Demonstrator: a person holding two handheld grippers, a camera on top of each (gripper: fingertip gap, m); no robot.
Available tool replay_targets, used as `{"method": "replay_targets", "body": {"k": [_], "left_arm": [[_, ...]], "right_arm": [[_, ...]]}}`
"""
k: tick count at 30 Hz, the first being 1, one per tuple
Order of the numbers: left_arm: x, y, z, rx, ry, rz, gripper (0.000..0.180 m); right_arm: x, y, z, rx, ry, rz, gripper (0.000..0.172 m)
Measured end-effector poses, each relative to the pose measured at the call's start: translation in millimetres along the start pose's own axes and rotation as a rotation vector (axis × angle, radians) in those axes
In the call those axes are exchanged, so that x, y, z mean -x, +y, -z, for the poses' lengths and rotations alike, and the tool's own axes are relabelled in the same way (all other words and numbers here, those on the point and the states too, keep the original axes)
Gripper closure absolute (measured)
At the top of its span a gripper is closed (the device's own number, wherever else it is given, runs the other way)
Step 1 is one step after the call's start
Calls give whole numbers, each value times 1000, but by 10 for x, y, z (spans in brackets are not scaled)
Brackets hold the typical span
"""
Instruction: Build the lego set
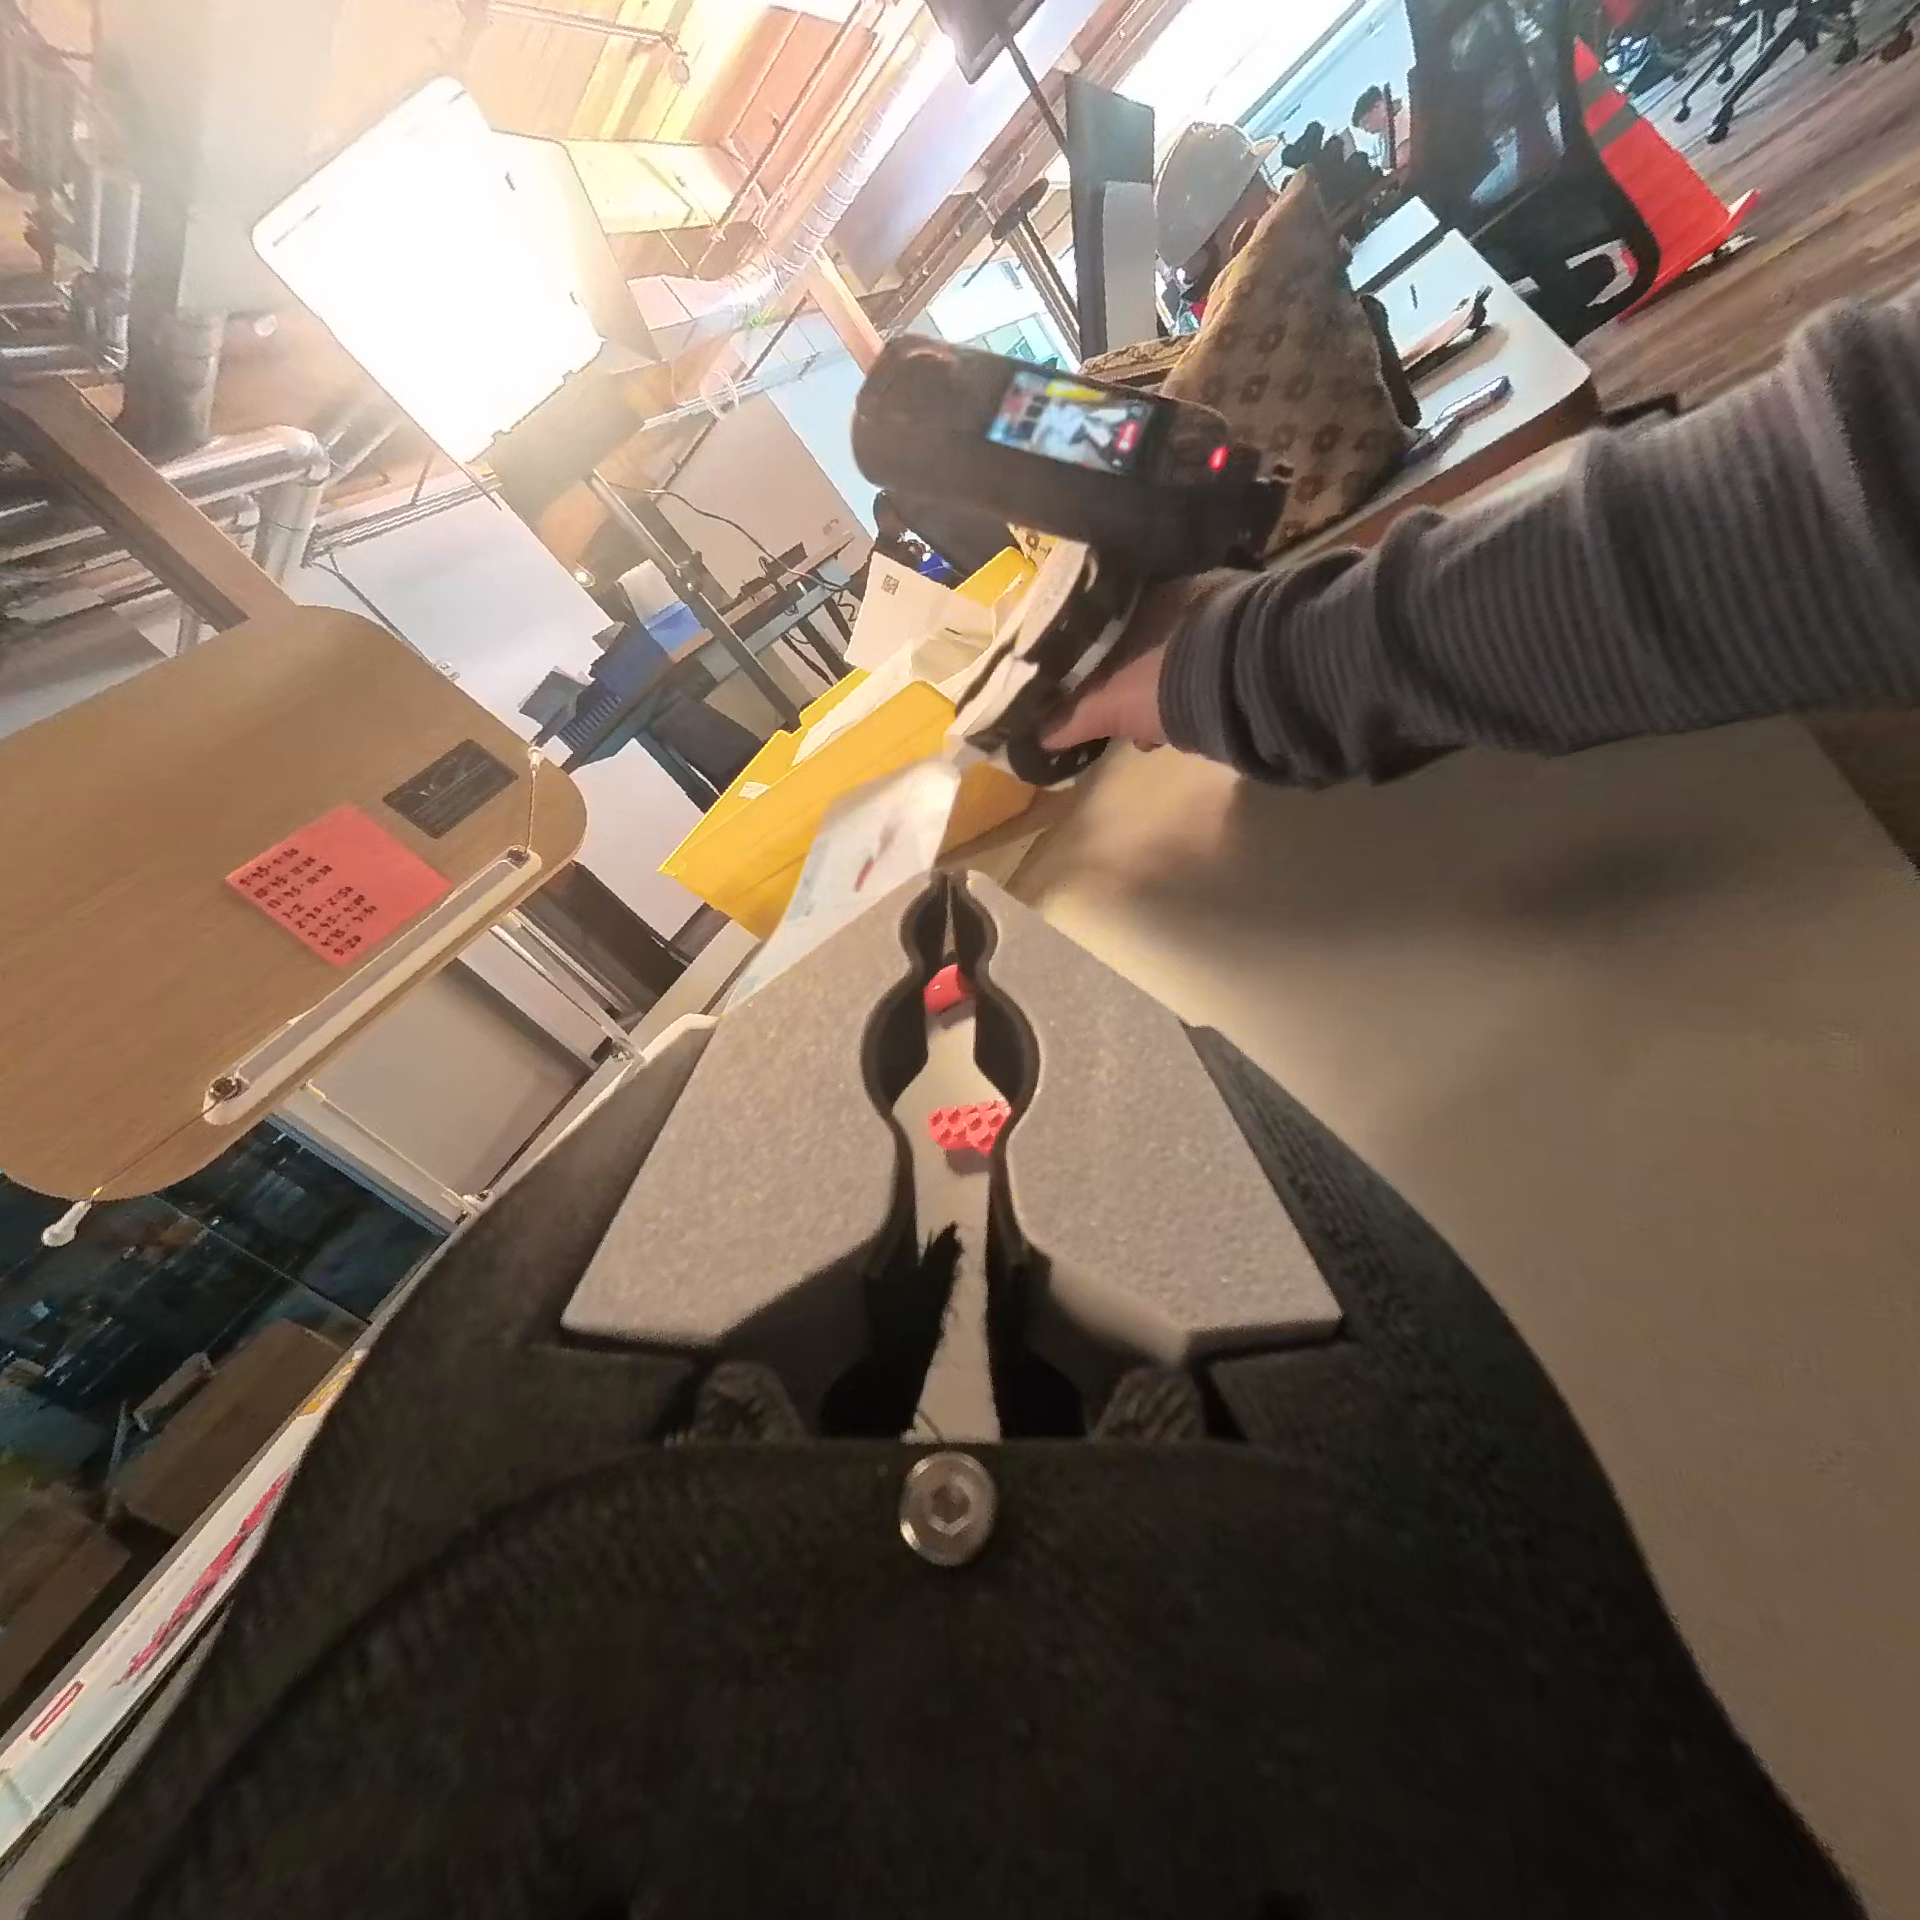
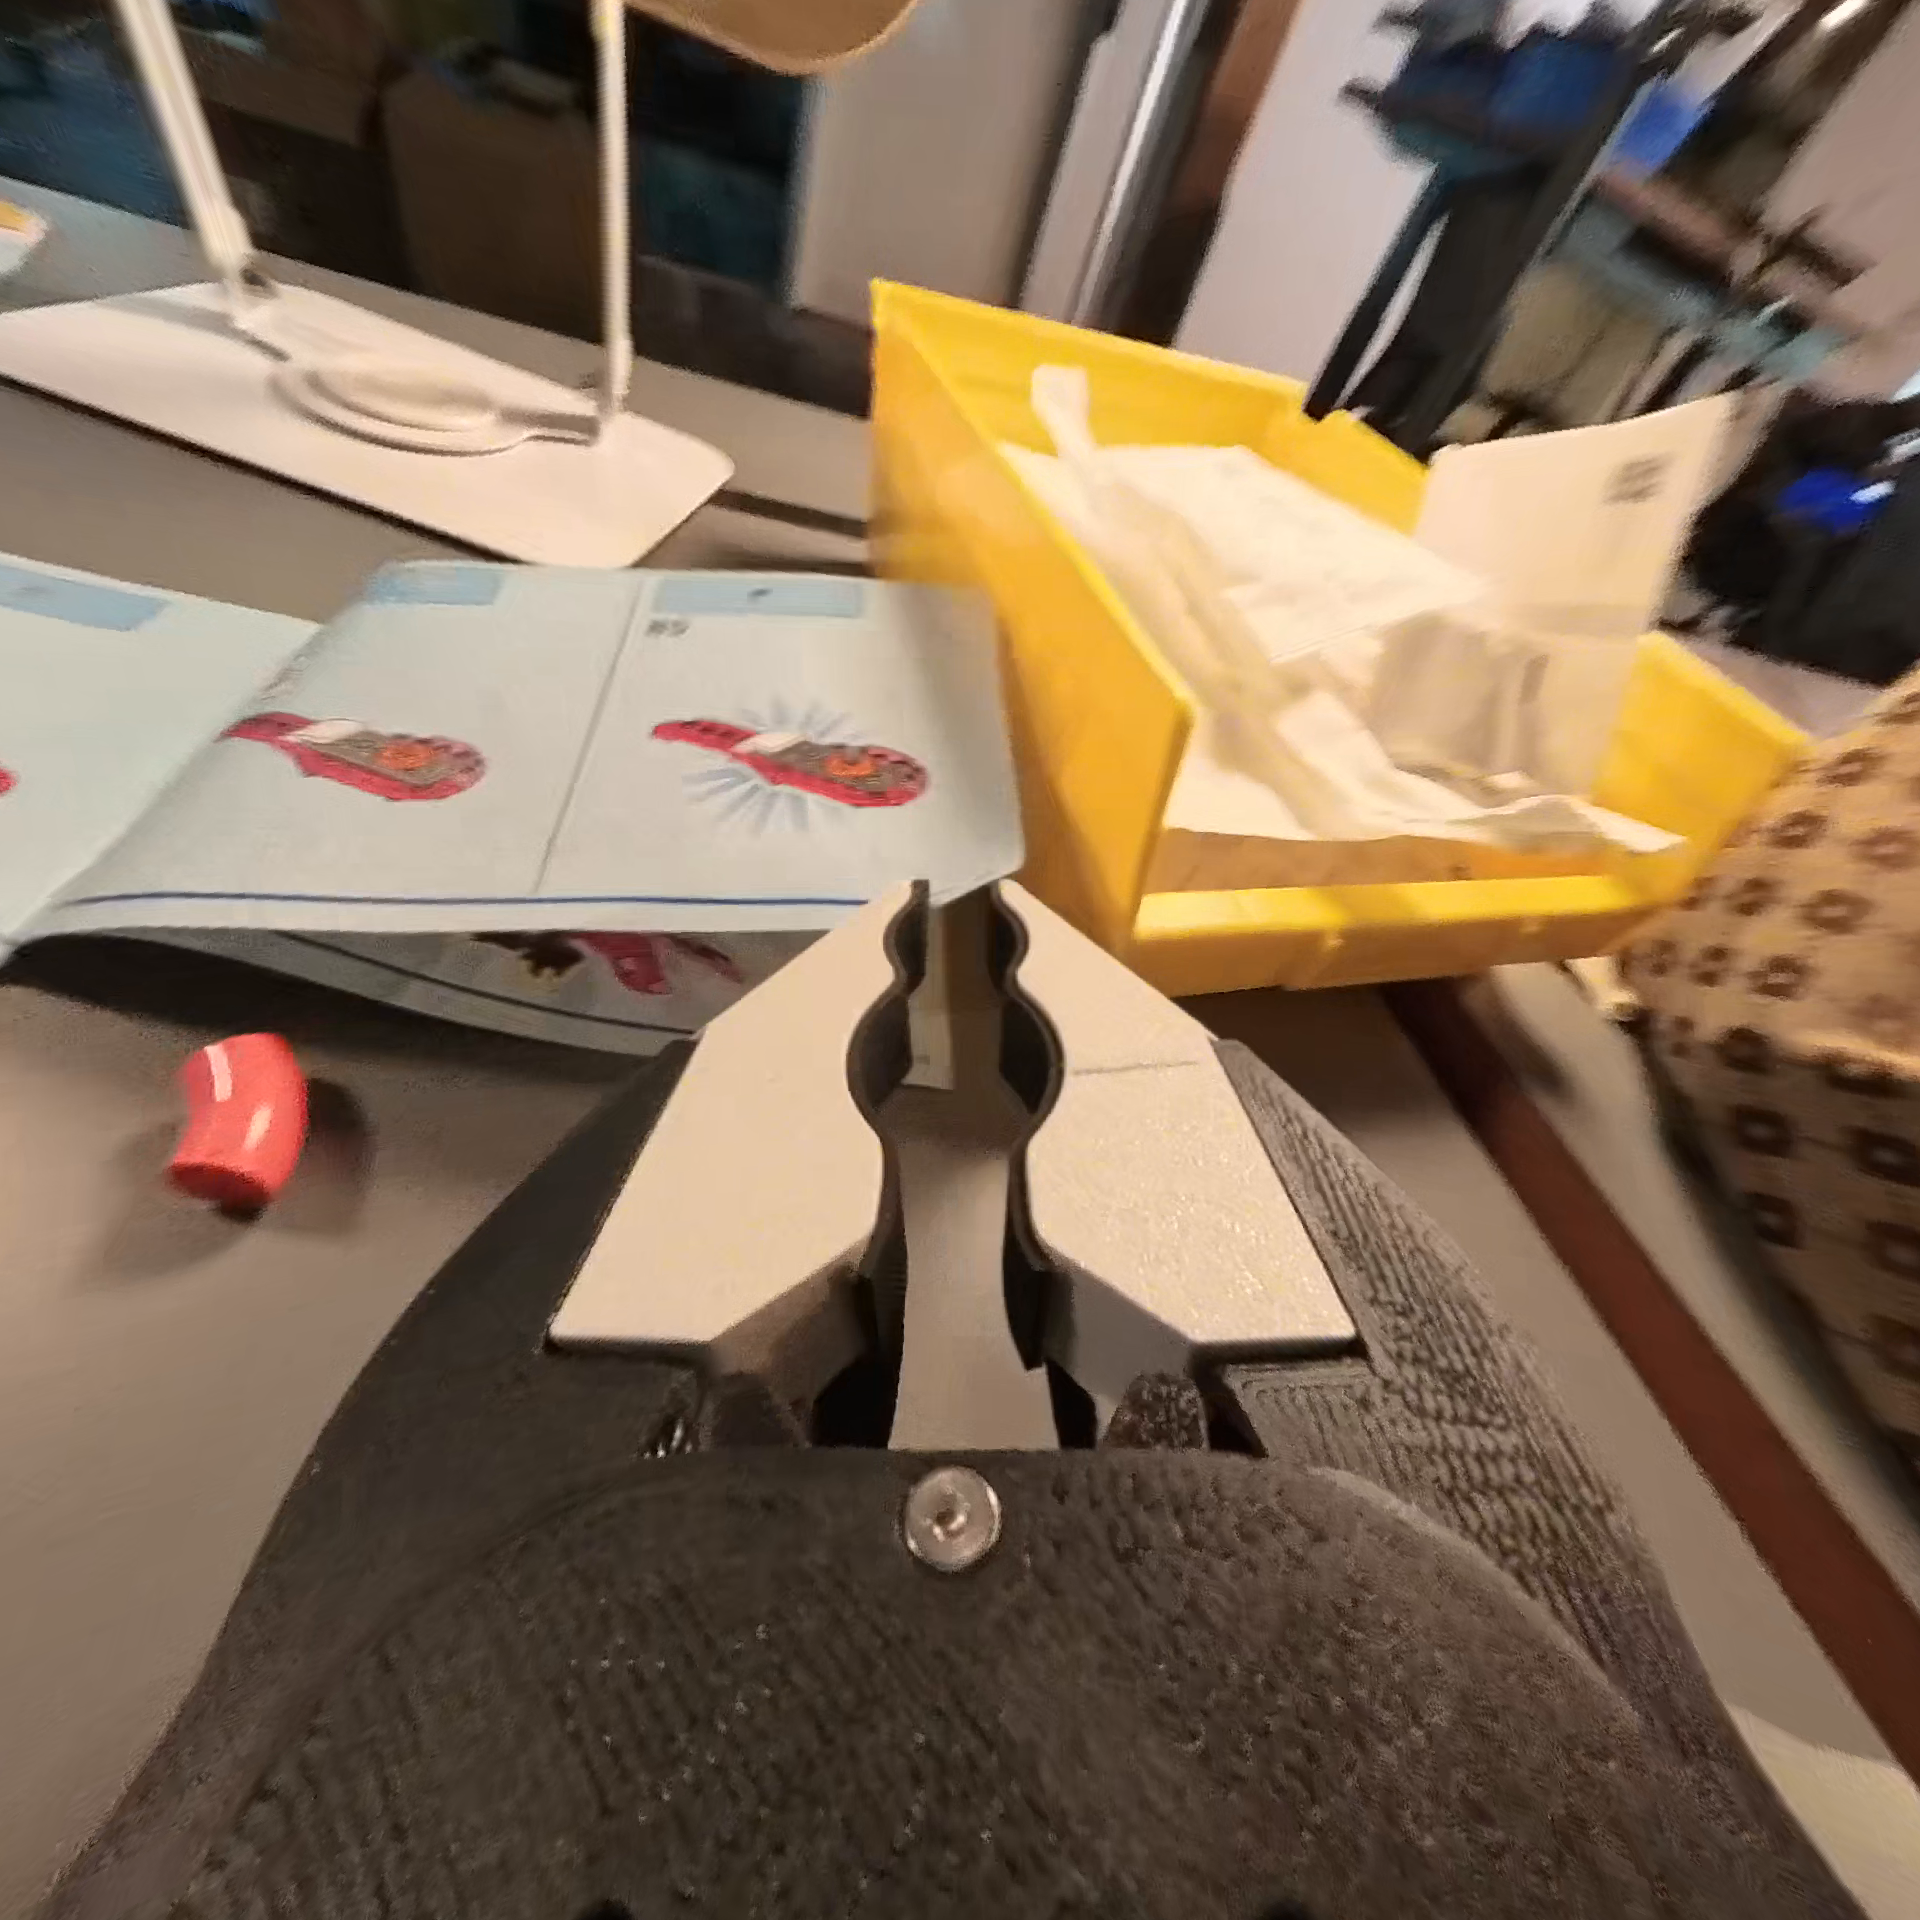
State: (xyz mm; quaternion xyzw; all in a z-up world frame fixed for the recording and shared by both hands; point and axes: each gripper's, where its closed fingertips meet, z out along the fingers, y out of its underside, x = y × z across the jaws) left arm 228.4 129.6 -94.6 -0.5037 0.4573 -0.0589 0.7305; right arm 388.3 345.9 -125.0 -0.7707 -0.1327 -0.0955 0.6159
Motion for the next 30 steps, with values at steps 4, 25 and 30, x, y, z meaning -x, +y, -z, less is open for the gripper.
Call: {"method": "replay_targets", "body": {"k": [4, 25, 30], "left_arm": [[20, 4, -1, 2, -9, 7, 180], [626, 126, 80, 7, -285, 89, 180], [813, 282, 100, 57, -353, 126, 179]], "right_arm": [[-259, -131, 94, -134, 170, 98, 157], [1759, 22, -127, 289, -690, 146, 149], [1618, -65, -163, 197, -626, 160, 139]]}}
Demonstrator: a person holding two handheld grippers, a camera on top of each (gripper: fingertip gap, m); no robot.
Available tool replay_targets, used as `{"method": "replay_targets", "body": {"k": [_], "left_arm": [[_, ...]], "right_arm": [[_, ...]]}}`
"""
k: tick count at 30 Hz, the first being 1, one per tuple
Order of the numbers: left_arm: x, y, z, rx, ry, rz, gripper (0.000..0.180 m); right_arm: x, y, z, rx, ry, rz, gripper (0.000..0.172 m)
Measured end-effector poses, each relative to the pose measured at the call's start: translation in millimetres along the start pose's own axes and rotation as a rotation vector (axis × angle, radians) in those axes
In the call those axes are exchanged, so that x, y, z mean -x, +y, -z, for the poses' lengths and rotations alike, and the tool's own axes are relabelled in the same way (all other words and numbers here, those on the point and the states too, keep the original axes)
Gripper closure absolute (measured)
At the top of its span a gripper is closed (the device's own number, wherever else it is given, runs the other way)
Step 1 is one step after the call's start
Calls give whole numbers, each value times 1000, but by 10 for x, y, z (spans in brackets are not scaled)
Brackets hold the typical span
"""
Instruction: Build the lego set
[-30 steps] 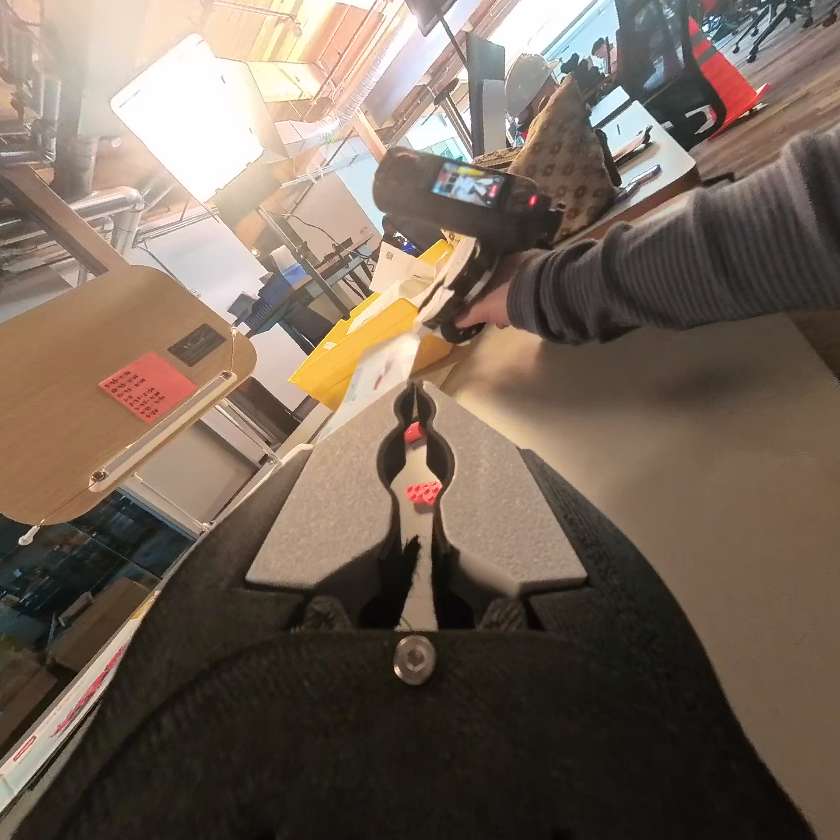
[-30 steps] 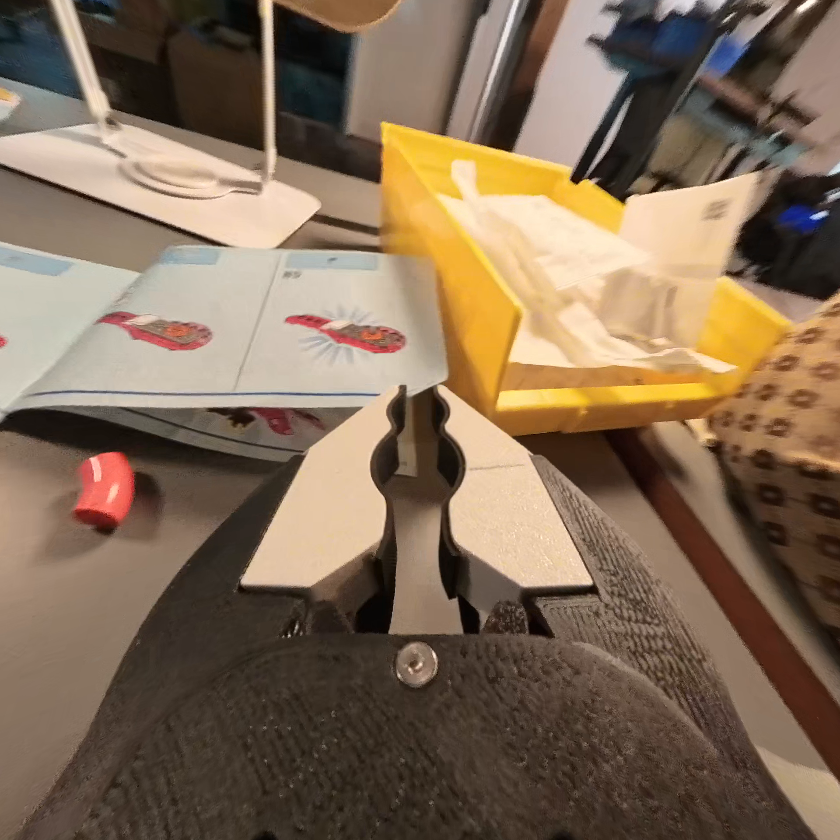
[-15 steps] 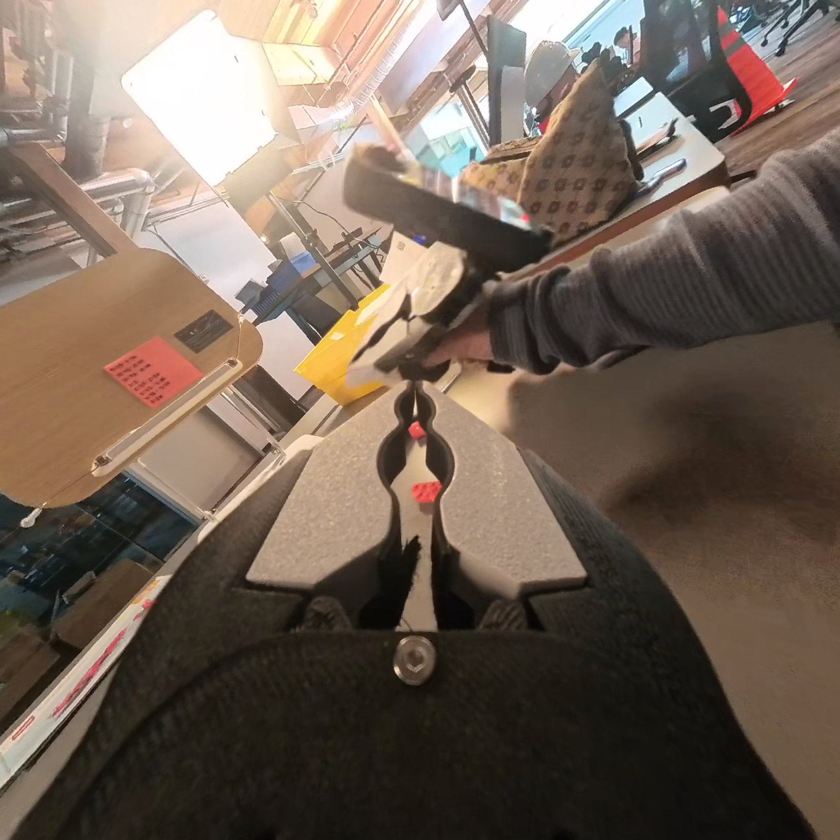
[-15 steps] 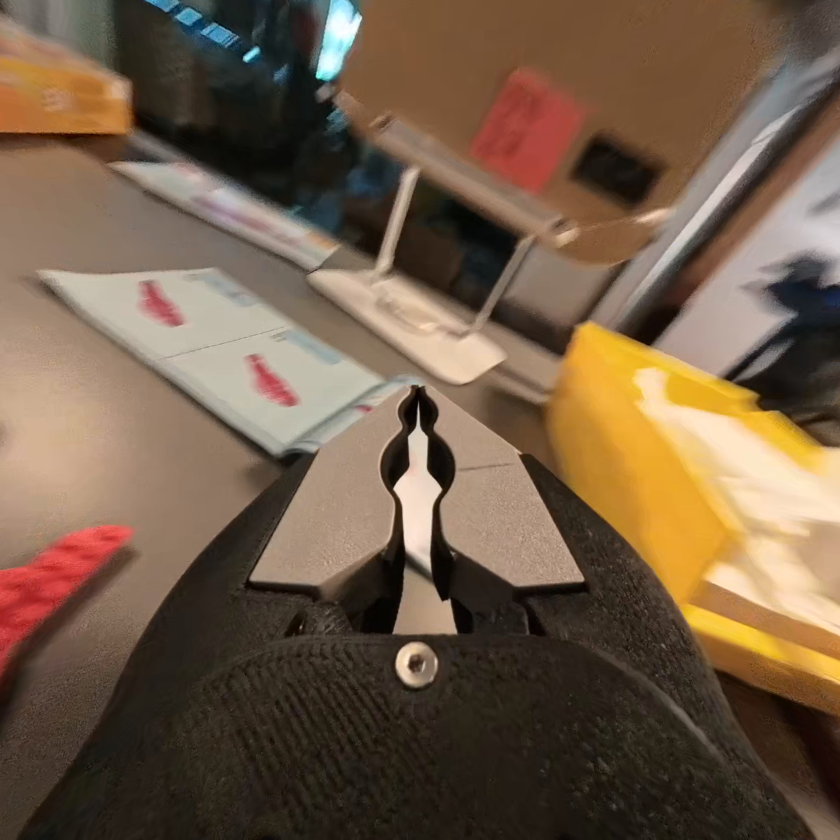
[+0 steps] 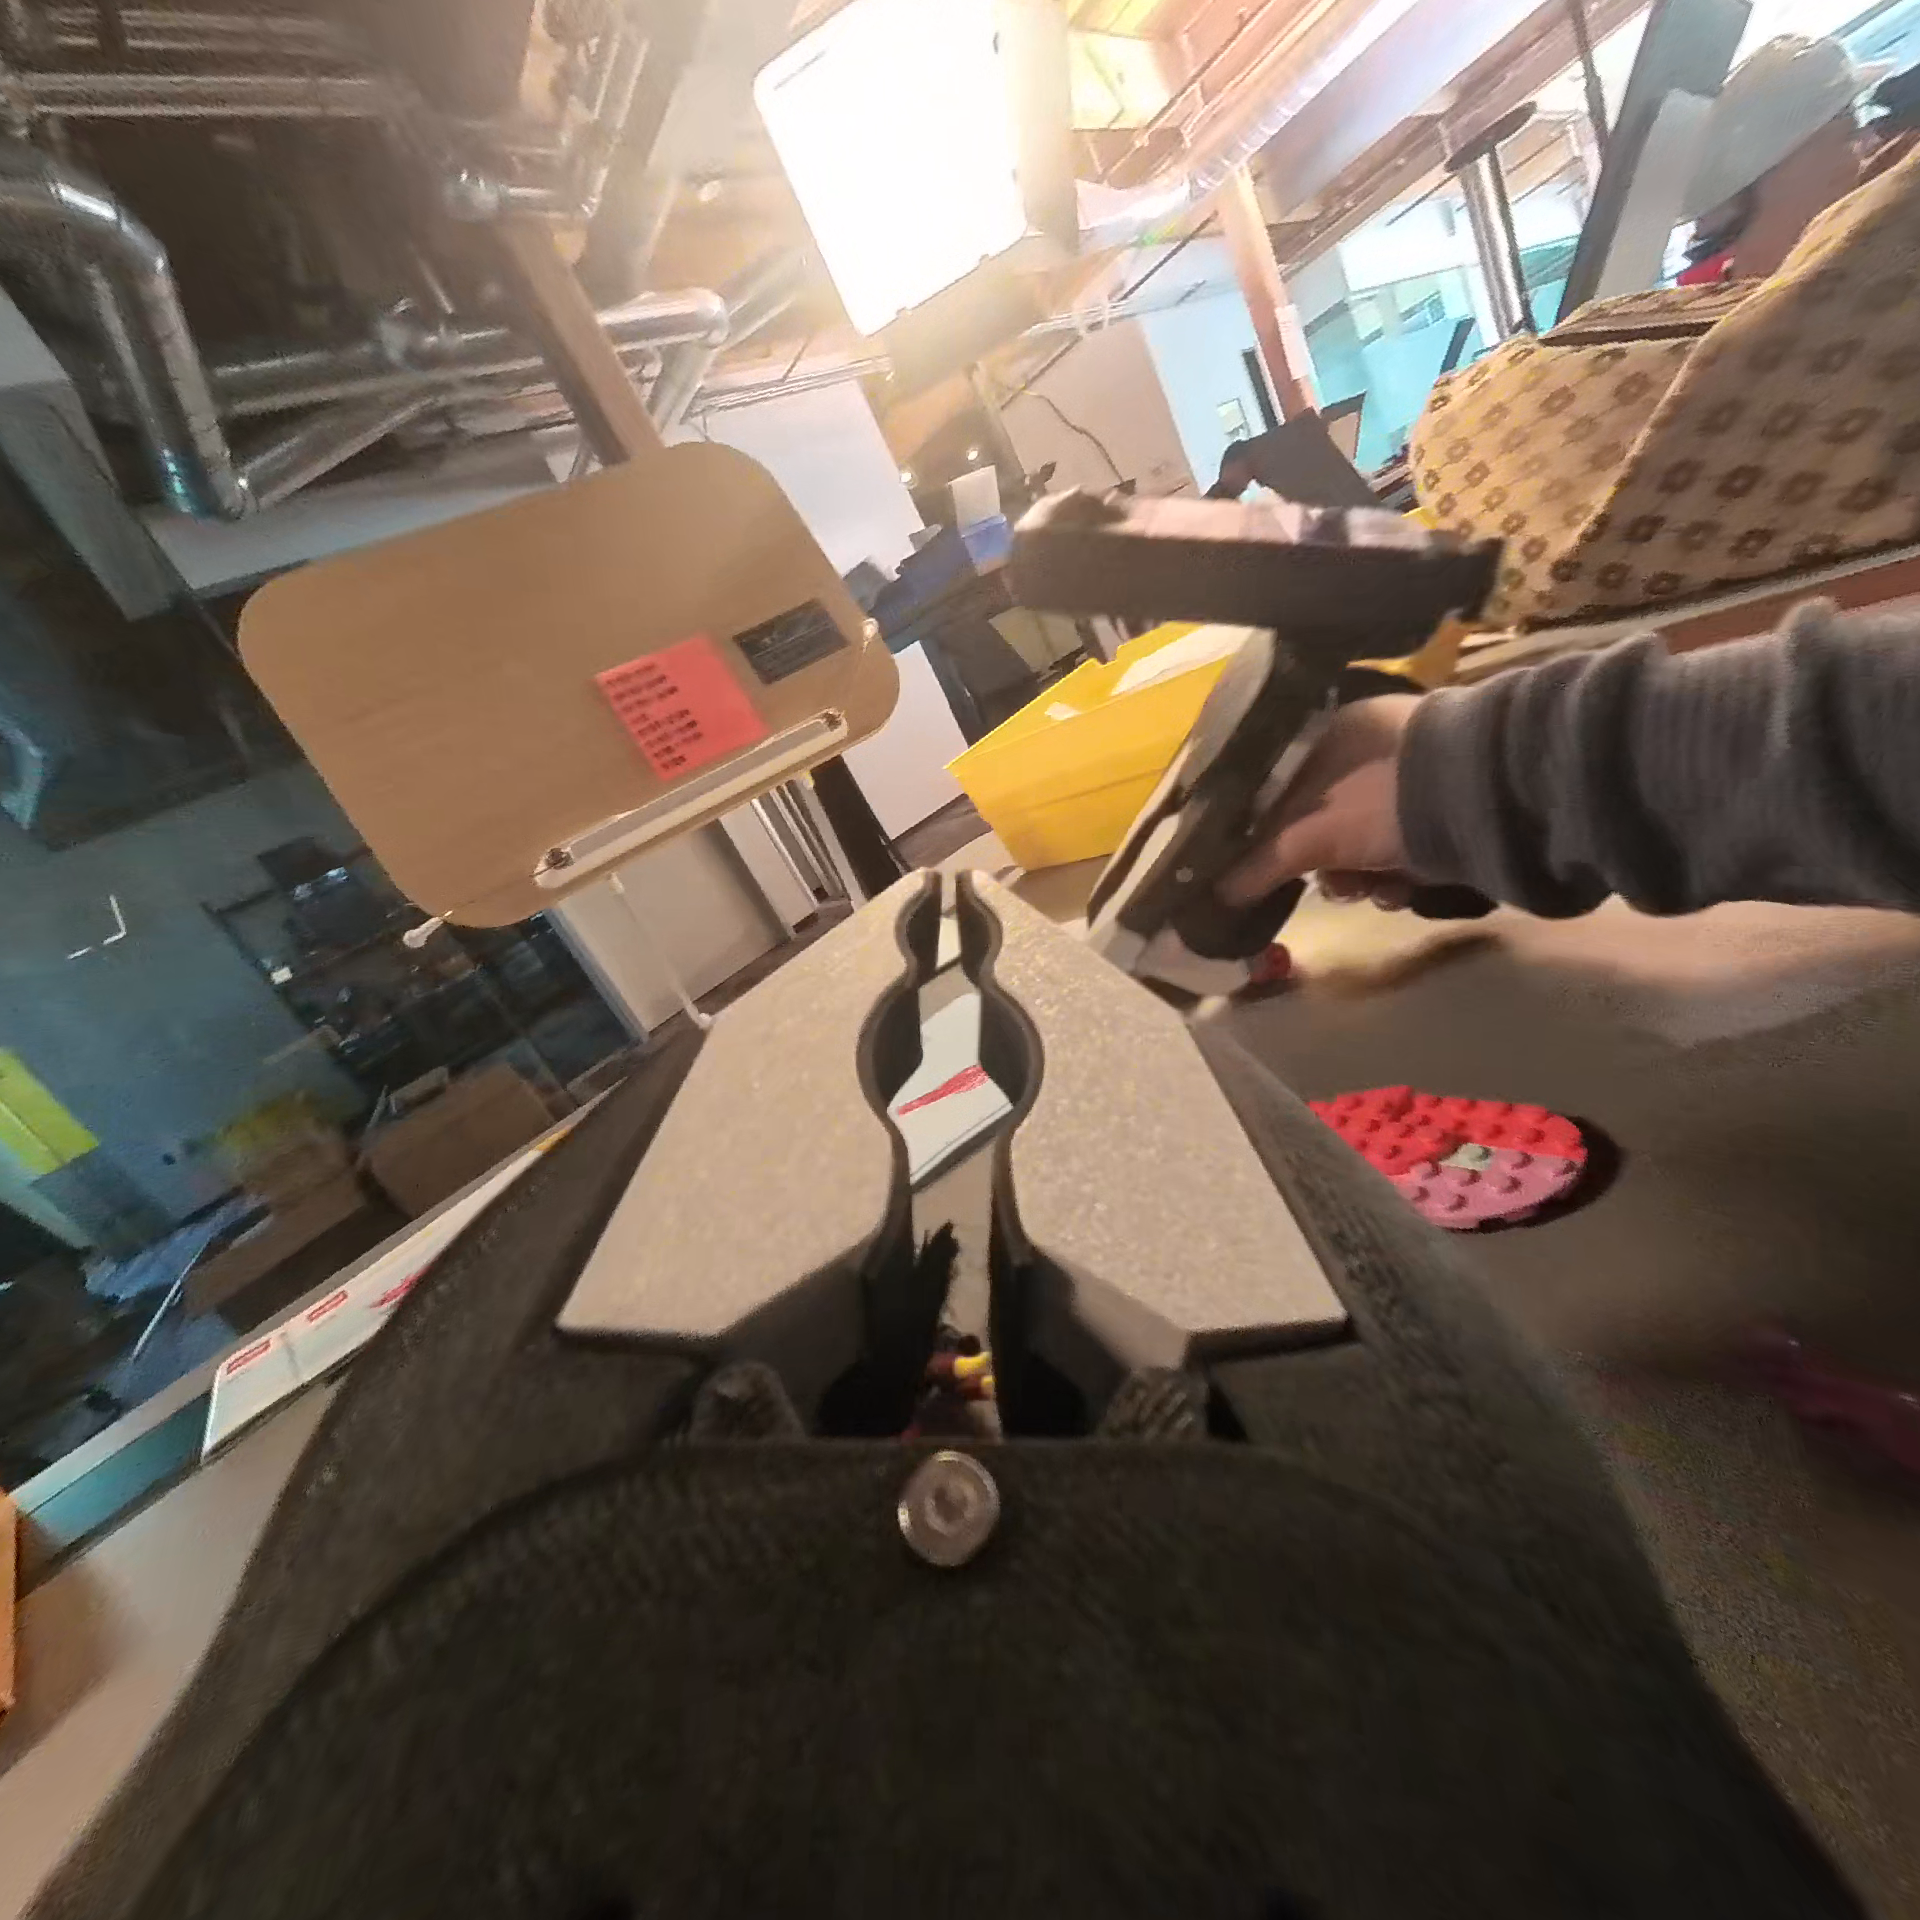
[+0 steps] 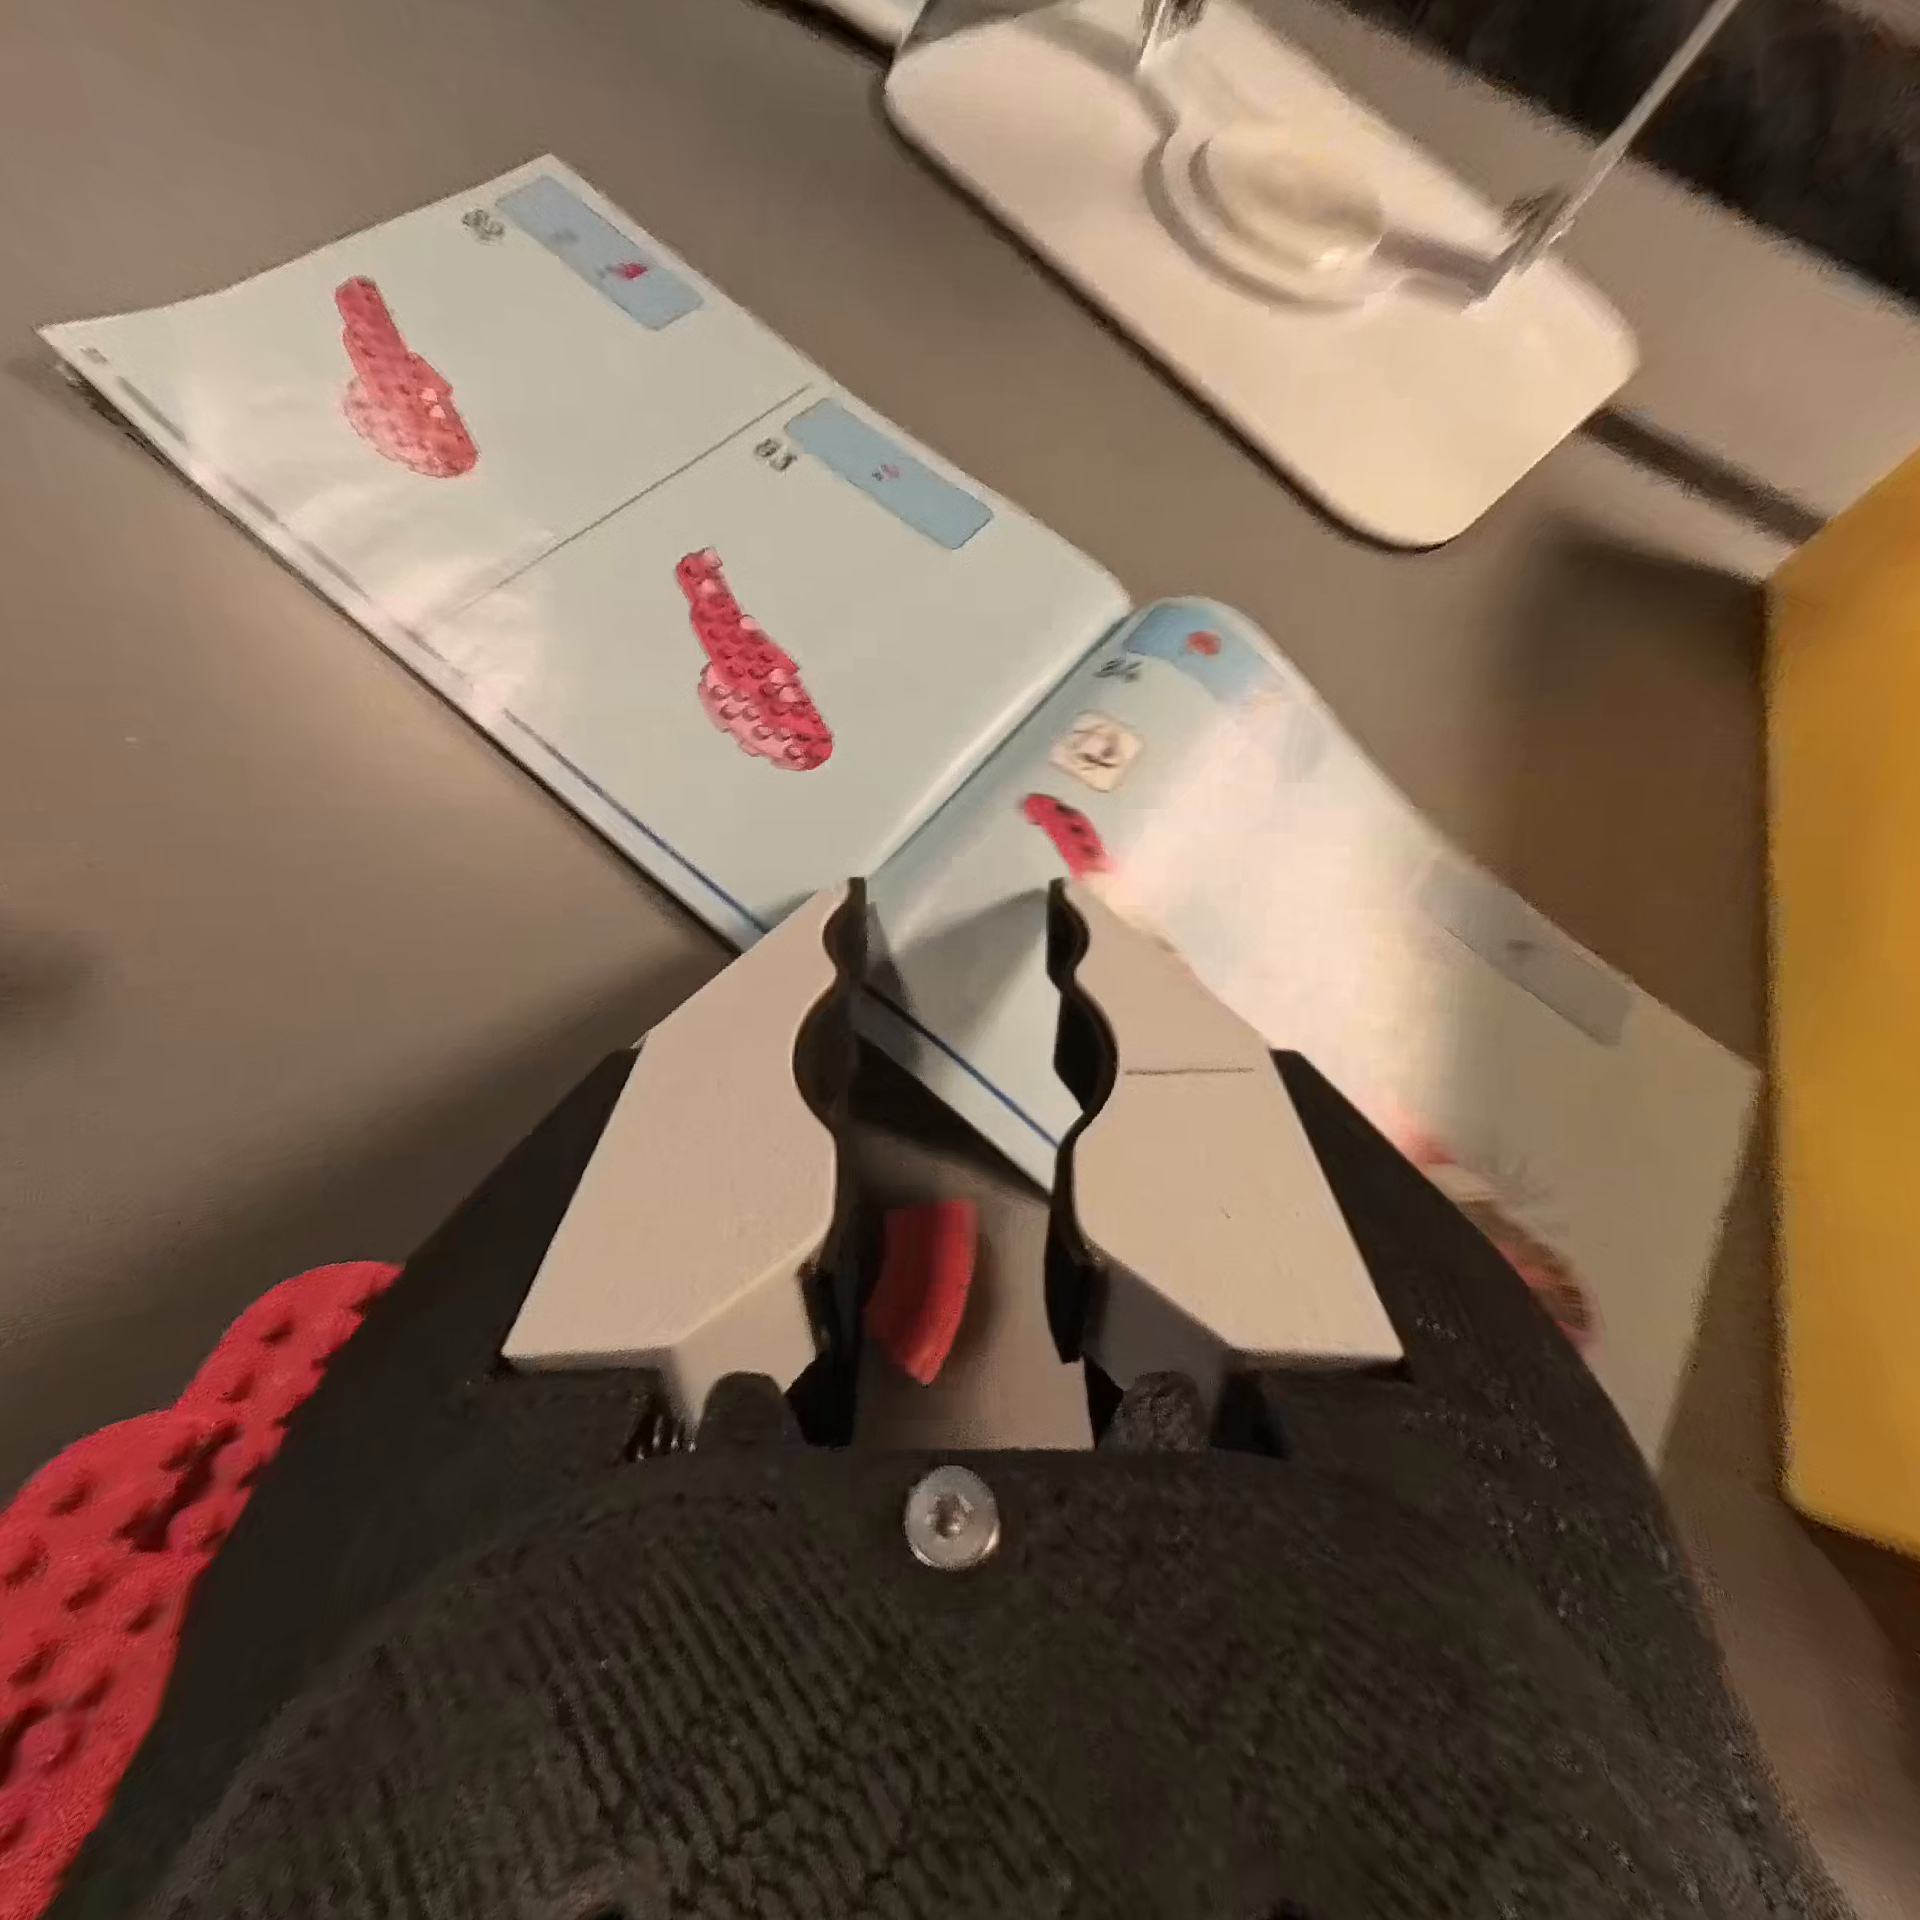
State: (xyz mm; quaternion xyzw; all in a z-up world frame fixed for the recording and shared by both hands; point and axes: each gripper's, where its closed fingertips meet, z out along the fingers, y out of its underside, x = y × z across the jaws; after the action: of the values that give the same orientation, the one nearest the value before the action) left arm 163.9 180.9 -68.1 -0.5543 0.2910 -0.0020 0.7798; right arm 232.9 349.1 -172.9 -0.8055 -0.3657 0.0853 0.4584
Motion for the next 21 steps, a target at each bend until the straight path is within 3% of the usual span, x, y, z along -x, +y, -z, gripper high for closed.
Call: {"method": "replay_targets", "body": {"k": [4, 7, 9, 16, 21], "left_arm": [[80, 40, -1, 18, -34, 9, 178], [130, 60, 21, 31, -61, -23, 177], [156, 68, 52, 42, -77, -32, 177], [46, 158, 177, 106, -44, -305, 180], [-6, 102, 293, 117, -43, -261, 180]], "right_arm": [[-441, -384, 448, -366, 286, 67, 138], [-690, -525, 950, -644, 474, 14, 172], [-746, -543, 1185, -796, 506, -23, 172], [-940, -355, 1207, -787, 541, -141, 172], [-892, -356, 1214, -782, 532, -104, 172]]}}
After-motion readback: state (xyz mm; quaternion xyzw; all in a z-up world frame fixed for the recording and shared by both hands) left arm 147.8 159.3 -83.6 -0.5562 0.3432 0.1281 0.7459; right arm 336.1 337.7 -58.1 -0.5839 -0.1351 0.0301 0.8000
